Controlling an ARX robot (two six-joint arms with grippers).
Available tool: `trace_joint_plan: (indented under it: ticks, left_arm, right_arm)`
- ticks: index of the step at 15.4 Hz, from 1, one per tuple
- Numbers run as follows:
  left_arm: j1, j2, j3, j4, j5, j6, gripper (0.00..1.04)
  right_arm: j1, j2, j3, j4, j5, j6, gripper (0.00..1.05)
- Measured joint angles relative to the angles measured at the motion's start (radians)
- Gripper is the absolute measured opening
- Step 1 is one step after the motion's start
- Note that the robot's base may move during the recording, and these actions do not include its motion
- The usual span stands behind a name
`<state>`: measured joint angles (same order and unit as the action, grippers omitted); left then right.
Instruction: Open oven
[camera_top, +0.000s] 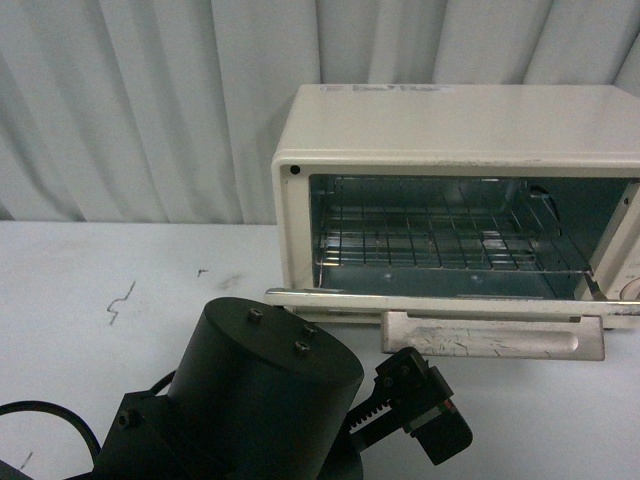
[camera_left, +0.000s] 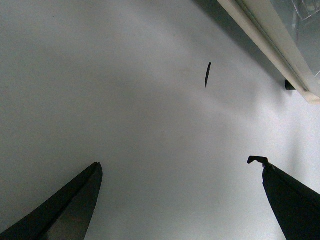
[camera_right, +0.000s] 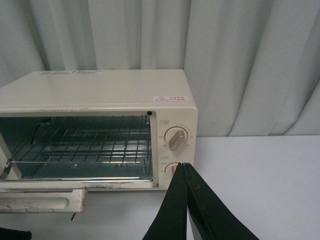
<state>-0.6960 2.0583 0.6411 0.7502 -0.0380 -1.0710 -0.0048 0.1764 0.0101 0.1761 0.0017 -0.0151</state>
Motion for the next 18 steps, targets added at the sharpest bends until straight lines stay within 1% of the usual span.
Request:
trace_joint_plan:
  ticks: [1, 2, 3, 7, 8, 9, 10, 14, 16, 17, 18]
  left_arm:
    - [0.0, 0.0, 0.0, 0.0, 0.0, 0.0, 0.98]
    - [0.0, 0.0, 0.0, 0.0, 0.0, 0.0, 0.98]
    - [0.0, 0.0, 0.0, 0.0, 0.003, 0.0, 0.98]
    - [0.0, 0.0, 0.0, 0.0, 0.0, -0.001, 0.98]
    - [0.0, 0.0, 0.0, 0.0, 0.0, -0.001, 0.98]
    - [0.0, 0.0, 0.0, 0.0, 0.0, -0.001, 0.98]
    - [0.0, 0.0, 0.0, 0.0, 0.0, -0.001, 0.98]
    - [0.0, 0.0, 0.0, 0.0, 0.0, -0.001, 0.98]
    - [0.0, 0.0, 0.0, 0.0, 0.0, -0.001, 0.98]
    - [0.0, 0.0, 0.0, 0.0, 0.0, -0.001, 0.98]
    - [0.0, 0.0, 0.0, 0.0, 0.0, -0.001, 0.98]
  right_arm:
    - [0.0, -0.031, 0.001, -0.043, 0.0, 0.0, 0.02]
    - [0.0, -0.111, 0.0, -0.164, -0.003, 0.0, 0.02]
    - [0.0, -0.174, 0.001, -0.164, -0.002, 0.0, 0.02]
    - [0.0, -0.174, 0.0, -0.181, -0.002, 0.0, 0.02]
    - [0.0, -0.174, 0.0, -0.18, -0.002, 0.0, 0.06]
    - [0.0, -0.174, 0.0, -0.18, -0.002, 0.0, 0.2]
    - [0.0, -0.174, 0.0, -0.18, -0.002, 0.0, 0.4]
    - [0.0, -0.174, 0.0, -0.18, -0.002, 0.0, 0.81]
    - [0.0, -0.174, 0.0, -0.18, -0.002, 0.001, 1.0]
    - [0.0, -0.174, 0.0, -0.18, -0.002, 0.0, 0.97]
    - [0.0, -0.174, 0.0, -0.18, -0.002, 0.001, 0.98]
